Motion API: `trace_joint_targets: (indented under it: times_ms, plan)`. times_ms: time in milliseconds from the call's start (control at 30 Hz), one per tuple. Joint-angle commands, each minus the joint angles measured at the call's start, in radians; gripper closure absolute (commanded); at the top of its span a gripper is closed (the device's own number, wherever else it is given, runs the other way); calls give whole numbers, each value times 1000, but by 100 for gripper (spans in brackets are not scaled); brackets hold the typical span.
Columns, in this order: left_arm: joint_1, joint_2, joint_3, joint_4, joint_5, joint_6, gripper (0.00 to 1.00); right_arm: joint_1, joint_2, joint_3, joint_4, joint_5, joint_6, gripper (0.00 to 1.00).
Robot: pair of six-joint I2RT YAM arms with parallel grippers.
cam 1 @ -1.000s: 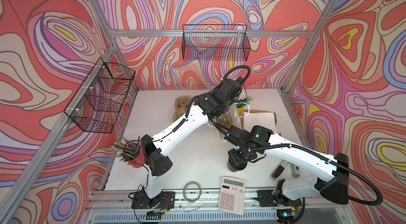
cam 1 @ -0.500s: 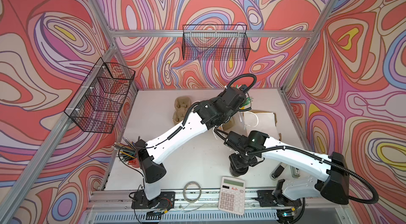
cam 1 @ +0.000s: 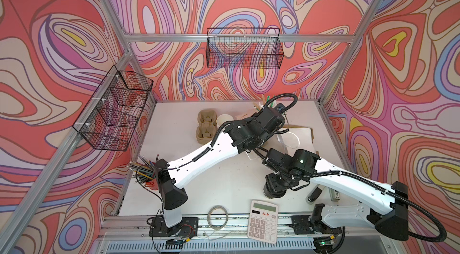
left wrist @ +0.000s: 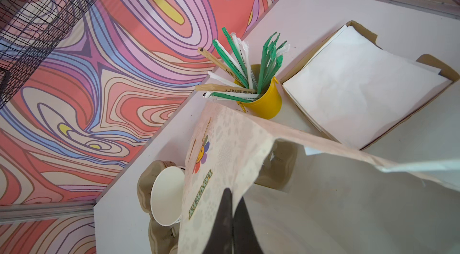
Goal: Pack a coffee takeout order
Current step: Pick up the coffee cup from the center of the table.
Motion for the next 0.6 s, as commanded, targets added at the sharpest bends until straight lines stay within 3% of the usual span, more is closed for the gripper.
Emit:
trace_joint_targets:
  times_ms: [0,567]
  plan:
    - [-6,9,22,-34,15,-40,100,4,-33,47,-69,33,24,32]
    - [-42,59,74,-60,82,-150,100,5,-80,196,-194,43,25,33]
